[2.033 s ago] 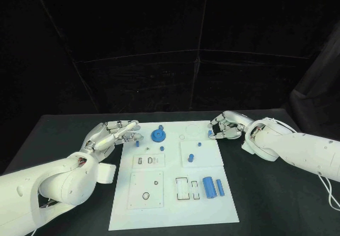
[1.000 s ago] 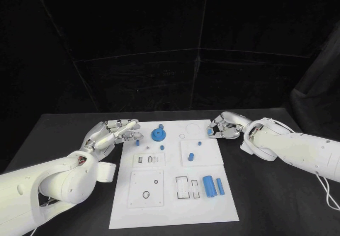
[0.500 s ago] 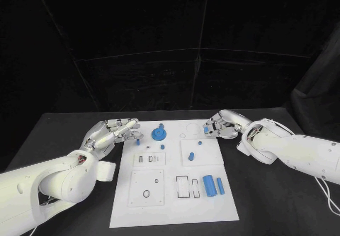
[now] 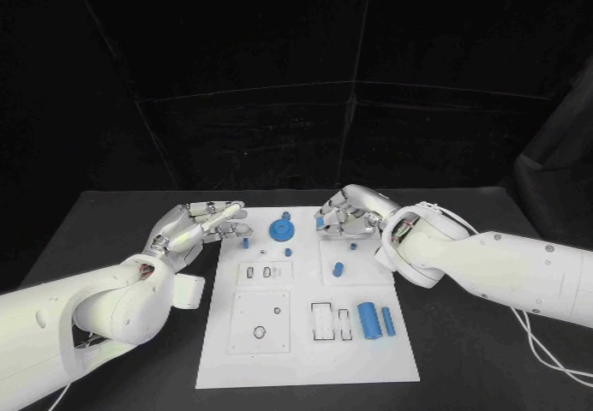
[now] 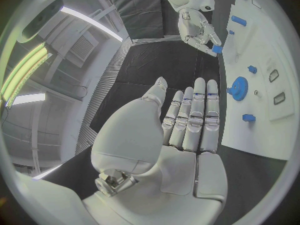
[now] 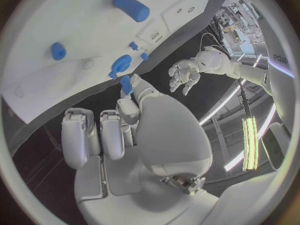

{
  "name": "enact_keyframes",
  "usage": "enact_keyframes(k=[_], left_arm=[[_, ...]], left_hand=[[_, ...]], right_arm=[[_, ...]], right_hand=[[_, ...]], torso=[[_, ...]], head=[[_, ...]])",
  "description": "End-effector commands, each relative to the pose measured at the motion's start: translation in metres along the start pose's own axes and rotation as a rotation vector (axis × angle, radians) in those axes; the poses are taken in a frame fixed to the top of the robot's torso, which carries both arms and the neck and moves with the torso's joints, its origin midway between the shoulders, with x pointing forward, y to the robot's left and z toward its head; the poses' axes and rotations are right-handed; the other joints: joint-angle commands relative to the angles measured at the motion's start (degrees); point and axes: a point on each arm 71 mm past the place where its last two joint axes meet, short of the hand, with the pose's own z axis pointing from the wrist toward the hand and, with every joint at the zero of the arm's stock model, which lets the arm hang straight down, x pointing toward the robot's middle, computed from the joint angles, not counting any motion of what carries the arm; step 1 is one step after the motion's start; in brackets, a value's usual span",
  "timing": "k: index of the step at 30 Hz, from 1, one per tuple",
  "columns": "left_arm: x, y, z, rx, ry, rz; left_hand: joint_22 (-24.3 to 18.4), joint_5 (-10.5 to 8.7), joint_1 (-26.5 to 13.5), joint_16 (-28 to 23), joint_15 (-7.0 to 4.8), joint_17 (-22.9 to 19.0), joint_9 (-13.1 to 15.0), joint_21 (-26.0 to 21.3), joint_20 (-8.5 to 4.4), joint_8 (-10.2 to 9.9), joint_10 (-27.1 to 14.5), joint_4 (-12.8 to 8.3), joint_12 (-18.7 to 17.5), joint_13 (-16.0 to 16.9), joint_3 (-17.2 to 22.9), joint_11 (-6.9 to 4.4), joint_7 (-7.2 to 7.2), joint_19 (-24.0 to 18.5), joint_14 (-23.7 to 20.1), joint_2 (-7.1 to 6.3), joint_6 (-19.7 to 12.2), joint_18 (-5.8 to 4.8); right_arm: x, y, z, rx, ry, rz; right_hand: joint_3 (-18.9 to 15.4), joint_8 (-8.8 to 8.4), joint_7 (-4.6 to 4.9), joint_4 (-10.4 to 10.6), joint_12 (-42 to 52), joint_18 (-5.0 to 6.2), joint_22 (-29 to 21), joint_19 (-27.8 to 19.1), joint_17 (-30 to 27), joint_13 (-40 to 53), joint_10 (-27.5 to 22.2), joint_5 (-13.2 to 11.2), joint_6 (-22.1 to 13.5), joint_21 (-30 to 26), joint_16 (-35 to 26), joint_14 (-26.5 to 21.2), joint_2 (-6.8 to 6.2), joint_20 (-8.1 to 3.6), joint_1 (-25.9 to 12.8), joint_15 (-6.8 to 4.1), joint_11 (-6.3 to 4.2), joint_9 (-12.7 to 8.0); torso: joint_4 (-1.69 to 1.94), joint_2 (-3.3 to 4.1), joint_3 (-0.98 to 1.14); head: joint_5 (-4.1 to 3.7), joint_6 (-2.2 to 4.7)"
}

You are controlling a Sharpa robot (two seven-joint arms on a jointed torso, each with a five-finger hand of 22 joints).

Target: Assemble the parts on the task board

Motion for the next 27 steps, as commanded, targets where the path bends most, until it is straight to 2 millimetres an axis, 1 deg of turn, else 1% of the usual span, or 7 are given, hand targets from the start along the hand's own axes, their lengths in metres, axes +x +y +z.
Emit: enact_keyframes(k=[1, 2, 3, 11, 18, 22, 27], left_arm=[[-0.001, -0.002, 0.001, 0.013, 0.009, 0.002], [-0.001, -0.003, 0.002, 0.014, 0.007, 0.004], [-0.002, -0.003, 0.002, 0.015, 0.006, 0.005], [-0.003, -0.006, 0.005, 0.023, 0.003, 0.010], [-0.002, -0.007, 0.006, 0.026, 0.005, 0.011], [-0.002, -0.007, 0.006, 0.026, 0.005, 0.011], [-0.002, -0.007, 0.007, 0.026, 0.006, 0.011]], left_hand=[[-0.1, 0.11, 0.1, -0.3, 0.02, 0.1, 0.0, -0.2, -0.04, -0.2, 0.2, -0.3, -0.4, 0.0, 0.1, 0.06, 0.18, 0.5, 0.2, 0.54, 0.3, 0.84], [-0.1, 0.11, 0.1, -0.3, 0.02, 0.1, 0.0, -0.2, -0.04, -0.2, 0.2, -0.3, -0.4, 0.0, 0.1, 0.06, 0.18, 0.5, 0.2, 0.54, 0.3, 0.84], [-0.1, 0.11, 0.1, -0.3, 0.02, 0.1, 0.0, -0.2, -0.04, -0.2, 0.2, -0.3, -0.4, 0.0, 0.1, 0.06, 0.18, 0.5, 0.2, 0.54, 0.3, 0.84], [-0.1, 0.11, 0.1, -0.3, 0.02, 0.1, 0.0, -0.2, -0.04, -0.2, 0.2, -0.3, -0.4, 0.0, 0.1, 0.06, 0.18, 0.5, 0.2, 0.54, 0.3, 0.84], [-0.1, 0.10, 0.0, -0.4, 0.03, 0.1, 0.0, -0.3, -0.04, -0.2, 0.3, -0.3, -0.4, 0.0, 0.1, 0.05, 0.17, 0.5, 0.2, 0.57, 0.3, 0.84], [-0.1, 0.10, 0.0, -0.4, 0.03, 0.1, 0.0, -0.3, -0.04, -0.2, 0.3, -0.3, -0.4, 0.0, 0.1, 0.05, 0.17, 0.5, 0.2, 0.57, 0.3, 0.84], [-0.1, 0.10, 0.0, -0.4, 0.03, 0.1, 0.0, -0.3, -0.04, -0.2, 0.3, -0.3, -0.4, 0.0, 0.1, 0.05, 0.17, 0.5, 0.2, 0.57, 0.3, 0.84]], right_arm=[[0.010, 0.014, 0.007, 0.021, 0.031, -0.068], [0.014, 0.020, 0.010, 0.013, 0.044, -0.075], [0.018, 0.025, 0.012, 0.006, 0.056, -0.081], [0.050, 0.051, 0.021, -0.036, 0.138, -0.138], [0.070, 0.063, 0.022, -0.062, 0.176, -0.172], [0.077, 0.067, 0.022, -0.070, 0.187, -0.184], [0.081, 0.069, 0.022, -0.077, 0.194, -0.195]], right_hand=[[0.3, 0.06, -0.38, 0.0, -0.5, -0.36, 7.3, 0.3, 4.5, -0.2, 0.0, 0.3, 0.8, 0.3, 0.1, 3.8, -0.07, -0.27, -0.9, -0.55, -0.29, 0.1], [0.4, 0.02, -0.36, 0.0, -0.6, -0.35, 7.3, 0.3, 4.4, -0.3, 0.0, 0.3, 0.8, 0.3, 0.0, 3.7, -0.10, -0.27, -1.0, -0.55, -0.28, 0.1], [0.4, -0.02, -0.35, 0.1, -0.8, -0.35, 7.3, 0.3, 4.4, -0.4, -0.1, 0.3, 0.8, 0.3, 0.0, 3.7, -0.15, -0.26, -1.2, -0.54, -0.27, 0.1], [0.5, -0.16, -0.31, 0.2, -1.6, -0.31, 7.2, 0.1, 4.2, -1.0, -0.4, 0.4, 0.7, 0.2, -0.1, 3.7, -0.51, -0.25, -1.8, -0.51, -0.24, 0.0], [0.6, -0.21, -0.29, 0.2, -2.0, -0.28, 7.0, 0.0, 4.1, -1.3, -0.6, 0.4, 0.7, 0.2, -0.2, 3.7, -0.74, -0.24, -2.1, -0.50, -0.22, 0.0], [0.6, -0.21, -0.30, 0.2, -2.1, -0.28, 7.0, 0.0, 4.1, -1.4, -0.6, 0.4, 0.7, 0.2, -0.2, 3.7, -0.83, -0.24, -2.2, -0.50, -0.22, 0.0], [0.6, -0.20, -0.32, 0.1, -2.1, -0.28, 7.0, 0.0, 4.1, -1.4, -0.7, 0.4, 0.7, 0.1, -0.2, 3.7, -0.95, -0.23, -2.3, -0.50, -0.23, 0.0]], torso=[[-0.02, 0.02, -0.01], [-0.01, 0.00, -0.04], [-0.05, 0.02, 0.03], [-0.10, 0.02, 0.08], [-0.14, 0.11, 0.18], [-0.10, 0.07, 0.12], [-0.09, 0.11, 0.16]], head=[[0.49, -0.43], [0.59, -0.70], [0.72, -0.95], [1.65, -1.36], [2.16, -1.54], [2.24, -1.63], [2.49, -1.76]])
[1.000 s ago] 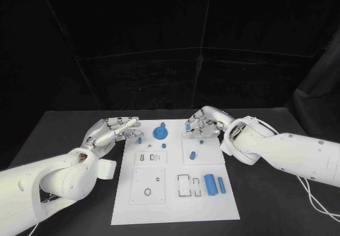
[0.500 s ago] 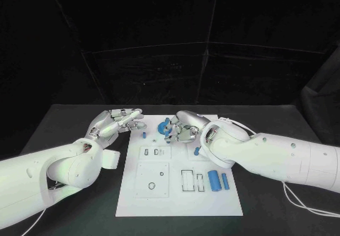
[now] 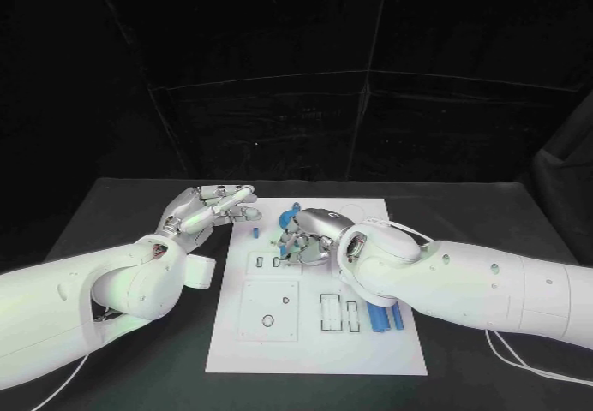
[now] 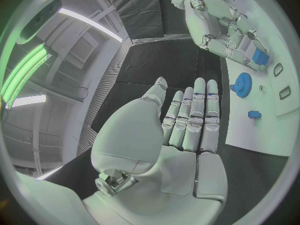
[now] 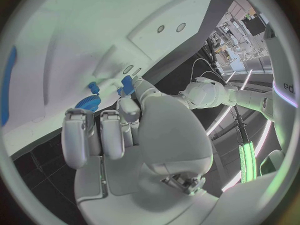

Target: Assemble the parts on the task board

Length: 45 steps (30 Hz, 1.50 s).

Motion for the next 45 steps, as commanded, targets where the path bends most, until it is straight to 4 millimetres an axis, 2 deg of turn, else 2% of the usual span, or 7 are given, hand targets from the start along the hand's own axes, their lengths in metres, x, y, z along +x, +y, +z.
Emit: enact_keyframes(k=[1, 32, 40, 45], left_arm=[[0.002, -0.002, 0.001, 0.012, 0.014, -0.002], [0.003, -0.001, 0.002, 0.008, 0.019, -0.004], [0.002, -0.001, 0.002, 0.007, 0.019, -0.004], [0.003, -0.001, 0.002, 0.007, 0.019, -0.004]], left_hand=[[-0.1, 0.10, 0.0, -0.4, 0.03, 0.1, 0.0, -0.3, -0.04, -0.2, 0.3, -0.3, -0.2, 0.0, 0.1, 0.05, 0.17, 0.5, 0.2, 0.57, 0.3, 0.84], [-0.1, 0.10, 0.0, -0.4, 0.03, 0.1, 0.0, -0.3, -0.04, -0.2, 0.3, -0.3, -0.2, 0.0, 0.1, 0.05, 0.17, 0.5, 0.2, 0.57, 0.3, 0.84], [-0.1, 0.10, 0.0, -0.4, 0.03, 0.1, 0.0, -0.3, -0.04, -0.2, 0.3, -0.3, -0.2, 0.0, 0.1, 0.05, 0.17, 0.5, 0.2, 0.57, 0.3, 0.84], [-0.1, 0.10, 0.0, -0.4, 0.03, 0.1, 0.0, -0.3, -0.04, -0.2, 0.3, -0.3, -0.2, 0.0, 0.1, 0.05, 0.17, 0.5, 0.2, 0.57, 0.3, 0.84]], right_arm=[[0.002, 0.002, 0.001, 0.000, 0.010, -0.050], [0.014, -0.001, 0.003, 0.018, 0.074, -0.121], [0.016, -0.002, 0.001, 0.031, 0.091, -0.155], [0.016, -0.001, 0.001, 0.035, 0.095, -0.167]], right_hand=[[0.4, 0.41, -0.17, 0.0, -0.3, -0.28, 7.0, 0.0, 4.0, -0.1, -0.5, 0.2, 0.8, 0.1, -0.2, 3.7, -0.26, -0.24, -0.4, -0.51, -0.02, 0.1], [0.5, 0.23, -0.12, -0.2, -1.1, -0.21, 6.7, -0.2, 3.8, -0.6, -0.8, 0.2, 0.6, 0.0, -0.4, 3.6, -1.17, -0.22, -1.0, -0.50, 0.01, 0.1], [0.5, -0.09, 0.05, -0.3, -1.8, -0.17, 6.6, -0.3, 3.8, -1.0, -1.1, 0.3, 0.3, -0.1, -0.5, 3.6, -2.31, -0.16, -1.7, -0.41, 0.14, -0.1], [0.4, -0.38, 0.18, -0.2, -2.5, -0.14, 6.4, -0.4, 3.6, -1.5, -1.4, 2.3, 0.0, -0.2, -0.6, 3.5, -3.47, -0.07, -2.8, -0.30, 0.24, -0.1]], torso=[[0.01, 0.04, 0.03], [0.03, 0.00, -0.03], [-0.03, 0.00, -0.02], [-0.01, 0.00, -0.04]], head=[[0.19, -0.15], [0.31, -0.86], [0.33, -0.93], [0.24, -0.96]])
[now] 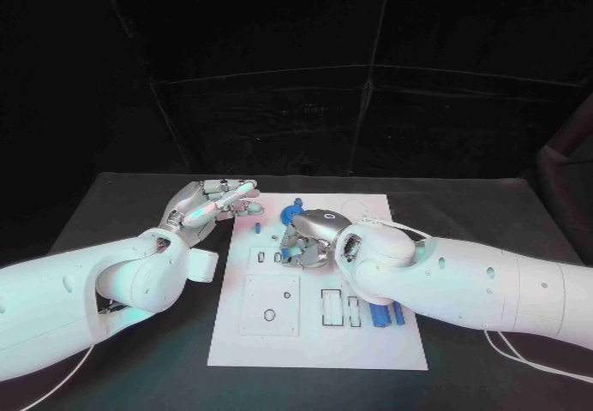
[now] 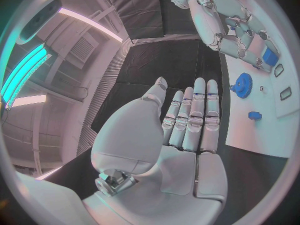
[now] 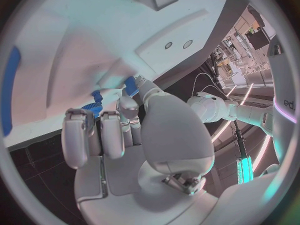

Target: Assemble the parts on the task board

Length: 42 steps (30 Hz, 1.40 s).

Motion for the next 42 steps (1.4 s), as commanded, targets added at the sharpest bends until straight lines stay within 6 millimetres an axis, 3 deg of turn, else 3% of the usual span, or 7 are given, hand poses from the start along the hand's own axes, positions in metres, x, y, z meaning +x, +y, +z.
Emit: enact_keyframes(k=[1, 4, 11, 30, 33, 39, 42], left_arm=[[0.002, -0.001, 0.000, 0.006, 0.016, -0.004], [0.002, -0.001, 0.000, 0.006, 0.016, -0.004], [0.002, -0.001, 0.000, 0.005, 0.016, -0.004], [0.001, -0.001, 0.000, 0.002, 0.017, -0.005], [0.001, -0.001, 0.000, 0.001, 0.017, -0.004], [0.000, 0.000, 0.000, -0.008, 0.014, 0.006], [-0.001, 0.000, 0.000, -0.017, 0.021, 0.032]], left_hand=[[-0.1, 0.10, 0.0, -0.4, 0.03, 0.1, 0.0, -0.3, -0.04, -0.2, 0.3, -0.3, -0.2, 0.0, 0.1, 0.05, 0.17, 0.5, 0.2, 0.57, 0.3, 0.84], [-0.1, 0.10, 0.0, -0.4, 0.03, 0.1, 0.0, -0.3, -0.04, -0.2, 0.3, -0.3, -0.2, 0.0, 0.1, 0.05, 0.17, 0.5, 0.2, 0.57, 0.3, 0.84], [-0.1, 0.10, 0.0, -0.5, 0.03, 0.1, 0.0, -0.3, -0.03, -0.2, 0.3, -0.5, -0.3, 0.0, 0.1, 0.05, 0.16, 0.6, 0.2, 0.59, 0.4, 0.84], [-0.1, 0.10, 0.0, -0.5, 0.03, 0.1, 0.0, -0.3, -0.03, -0.2, 0.3, -0.5, -0.3, 0.0, 0.1, 0.05, 0.16, 0.6, 0.2, 0.59, 0.4, 0.84], [-0.1, 0.10, 0.0, -0.5, 0.04, 0.1, -0.1, -0.3, -0.03, -0.3, 0.3, -0.5, -0.3, -0.1, 0.1, 0.05, 0.16, 0.6, 0.2, 0.59, 0.4, 0.83], [0.0, 0.11, -0.4, 0.1, -0.61, 0.9, 0.0, 0.3, -0.58, -0.4, 0.9, -1.0, -0.5, 0.0, -0.1, -0.38, -0.27, 2.1, 2.3, 0.71, 0.8, 0.93], [0.3, 0.13, -0.9, 1.2, -1.52, 2.1, 0.0, 1.4, -1.47, -0.3, 2.4, -1.3, -0.3, 0.1, -0.3, -1.05, -0.83, 4.3, 5.2, 0.79, 1.5, 0.92]], right_arm=[[0.007, -0.003, -0.001, 0.031, 0.049, -0.044], [0.007, -0.003, -0.002, 0.032, 0.046, -0.047], [0.006, -0.003, -0.001, 0.038, 0.039, -0.050], [0.004, 0.000, 0.000, 0.043, -0.001, -0.043], [0.000, 0.001, -0.001, 0.036, -0.048, -0.031], [-0.010, 0.005, -0.007, -0.022, -0.187, 0.021], [-0.015, 0.006, -0.013, -0.072, -0.244, 0.050]], right_hand=[[0.1, -0.43, 0.30, 0.2, -0.6, -0.14, 6.5, -0.4, 3.6, -0.3, -0.4, 2.2, -0.4, -0.2, -0.4, 3.6, -1.20, -0.04, -0.5, -0.29, 0.06, -0.1], [-0.1, -0.55, 0.36, 0.4, -0.7, -0.13, 6.4, -0.5, 3.6, -0.4, -0.4, 4.0, -0.5, -0.2, -0.5, 3.5, -1.77, -0.01, -1.2, -0.26, 0.09, -0.1], [-0.3, -0.73, 0.43, 0.6, -0.9, -0.12, 6.4, -0.5, 3.6, -0.5, -0.4, 4.6, -0.7, -0.3, -0.5, 3.6, -2.27, 0.03, -1.8, -0.20, 0.16, -0.1], [-2.5, -1.45, 0.73, 2.2, -2.8, -0.05, 6.1, -0.7, 3.4, -2.1, -1.4, 2.0, -2.6, -0.5, -0.7, 3.5, -4.07, 0.35, -4.9, 0.14, 0.55, -0.3], [-4.4, -1.70, 0.99, 3.2, -3.3, 0.00, 5.9, -0.9, 3.3, -2.6, -1.8, 0.2, -3.9, -0.6, -0.9, 3.5, -4.98, 0.51, -6.0, 0.33, 0.82, -0.4], [-13.3, -1.53, 1.91, 8.0, -3.4, 0.13, 5.3, -1.3, 2.8, -3.0, -2.6, 1.4, -7.3, -1.0, -1.3, 3.3, -5.51, 1.28, -3.8, 0.98, 1.66, -0.3], [-14.8, -1.46, 1.95, 9.6, -3.1, 0.15, 5.3, -1.3, 2.8, -3.0, -2.6, 1.6, -7.5, -1.0, -1.4, 3.3, -5.71, 1.29, -2.5, 1.12, 1.72, -0.3]], torso=[[0.01, 0.01, -0.01], [0.00, -0.01, 0.00], [-0.01, 0.00, -0.03], [0.02, -0.02, -0.01], [-0.01, -0.02, 0.00], [-0.05, -0.03, 0.06], [-0.02, -0.08, 0.07]], head=[[-0.09, 0.00], [-0.09, 0.01], [-0.10, 0.00], [-0.23, -0.06], [-0.21, -0.07], [-0.22, -0.08], [-0.21, -0.10]])
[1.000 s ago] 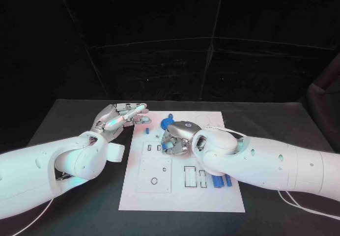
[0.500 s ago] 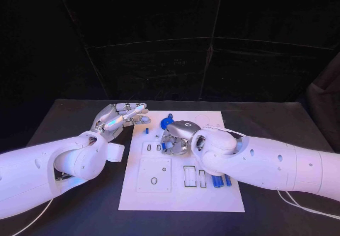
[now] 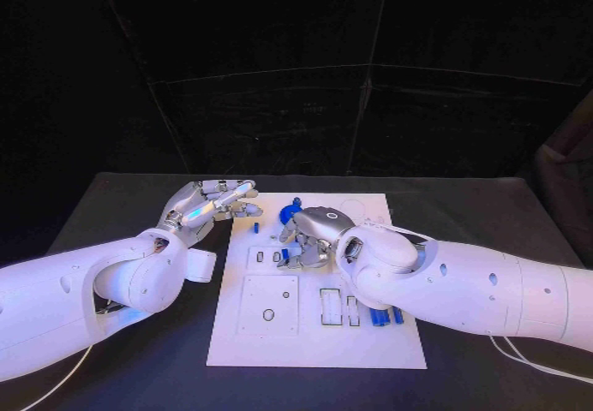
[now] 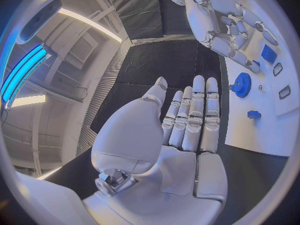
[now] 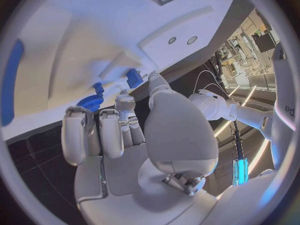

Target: Assemble the parts on the task board

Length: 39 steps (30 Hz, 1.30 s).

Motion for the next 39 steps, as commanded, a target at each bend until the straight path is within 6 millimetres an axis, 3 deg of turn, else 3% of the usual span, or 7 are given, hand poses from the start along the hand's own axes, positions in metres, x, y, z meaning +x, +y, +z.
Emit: enact_keyframes(k=[1, 8, 13, 16, 20, 29, 39], left_arm=[[0.000, 0.000, 0.000, -0.015, 0.025, 0.040], [-0.004, 0.005, 0.002, -0.116, 0.078, 0.181], [-0.006, 0.006, 0.008, -0.274, 0.159, 0.355], [-0.005, 0.006, 0.016, -0.410, 0.231, 0.523], [-0.003, 0.004, 0.028, -0.557, 0.291, 0.730], [0.017, 0.006, 0.056, -0.725, 0.343, 1.004], [0.041, 0.022, 0.076, -0.828, 0.379, 1.143]], left_hand=[[0.4, 0.13, -0.6, 1.1, -0.79, 1.2, 0.0, 1.0, -0.84, -0.1, 1.6, -0.4, 0.1, 0.1, -0.2, -0.51, -0.22, 2.0, 2.6, 0.26, 0.9, 0.91], [3.9, 0.17, -3.5, 11.7, -5.07, 9.8, 0.3, 8.6, -5.29, 0.5, 10.3, 0.5, 2.6, 1.7, -1.9, -3.70, -2.52, 13.1, 16.8, -0.48, 3.9, 0.78], [8.5, 0.73, -5.6, 48.2, -7.59, 44.4, 0.8, 16.4, -7.55, 0.9, 15.9, 2.2, 5.4, 5.4, -3.2, -6.04, -4.71, 18.0, 18.8, -0.31, 6.0, 0.38], [11.3, 0.21, -8.8, 60.3, -7.66, 57.0, 1.4, 20.3, -8.12, 1.8, 17.6, 5.1, 8.8, 9.2, -4.8, -6.56, -4.96, 17.6, 19.1, 0.40, 6.7, 0.45], [27.8, 0.44, -10.7, 71.8, -8.50, 69.1, 3.4, 35.4, -9.11, 5.1, 16.0, 8.7, 18.0, 18.1, -8.3, -7.74, -5.84, 19.1, 19.8, 0.88, 6.7, -1.29], [59.4, -0.48, -10.8, 80.0, -9.57, 78.4, 9.2, 59.6, -9.90, 14.5, 12.6, 13.7, 44.2, 42.6, -14.3, -8.74, -7.55, 25.2, 21.6, 1.61, 5.5, -5.28], [67.7, -0.41, -12.2, 80.0, -10.16, 78.4, 16.2, 65.2, -10.58, 22.6, 13.2, 13.9, 55.2, 53.3, -17.8, -9.71, -8.52, 26.9, 21.6, 2.43, 2.8, -6.51]], right_arm=[[-0.014, 0.005, -0.007, -0.098, -0.148, 0.065], [-0.032, -0.008, -0.031, -0.235, -0.123, 0.212], [-0.059, -0.038, -0.043, -0.183, -0.093, 0.379], [-0.075, -0.060, -0.050, -0.128, -0.107, 0.447], [-0.092, -0.090, -0.058, -0.051, -0.147, 0.483], [-0.102, -0.119, -0.063, 0.036, -0.181, 0.487], [-0.102, -0.127, -0.062, 0.075, -0.176, 0.470]], right_hand=[[-1.4, 0.06, -0.07, 1.3, 0.1, 0.15, 5.3, -0.2, 2.7, 0.0, -0.5, 0.3, -0.6, -0.2, -0.3, 3.4, -0.20, 0.17, 1.3, 0.41, 0.00, 0.1], [-3.4, 0.15, 0.02, 1.6, -1.7, 0.96, 1.9, -2.7, -0.1, -1.6, -2.0, 0.7, -0.8, -2.0, -2.4, 2.6, 1.79, 0.25, 3.2, 0.48, 0.09, 0.1], [-3.4, 0.63, -0.26, -0.5, -4.2, 2.03, -2.7, -6.2, -3.9, -3.8, -3.4, 1.0, -0.1, -4.9, -5.4, 1.6, 3.76, 0.08, 6.6, 0.23, -0.21, 0.3], [-3.3, 0.75, -0.38, -1.3, -4.9, 2.16, -3.5, -6.6, -4.5, -4.6, -3.7, 1.4, 0.0, -5.4, -6.0, 1.5, 4.64, -0.07, 7.6, 0.09, -0.35, 0.3], [-3.4, 0.82, -0.43, -1.5, -5.1, 2.18, -3.6, -6.6, -4.6, -4.8, -3.7, 1.7, 0.1, -5.5, -6.2, 1.5, 4.94, -0.12, 7.6, 0.05, -0.39, 0.3], [-3.8, 0.96, -0.52, -1.8, -5.5, 2.24, -3.9, -6.7, -5.2, -5.2, -3.6, 3.0, 0.3, -5.9, -6.8, 1.5, 5.42, -0.24, 7.6, -0.06, -0.49, 0.3], [-4.2, 1.06, -0.59, -2.0, -6.0, 2.27, -4.2, -6.7, -5.5, -5.8, -3.7, 4.0, 0.4, -6.1, -7.2, 1.5, 5.67, -0.32, 7.6, -0.14, -0.57, 0.3]], torso=[[0.01, -0.06, 0.03], [0.03, -0.52, 0.02], [-0.29, -1.43, 0.21], [-0.40, -2.12, 0.24], [-0.59, -2.99, 0.54], [-0.67, -4.17, 0.90], [-0.83, -4.69, 1.22]], head=[[0.03, 0.01], [0.19, 0.05], [0.55, -0.27], [0.78, -0.58], [1.21, -0.94], [1.45, -1.40], [2.06, -1.66]])
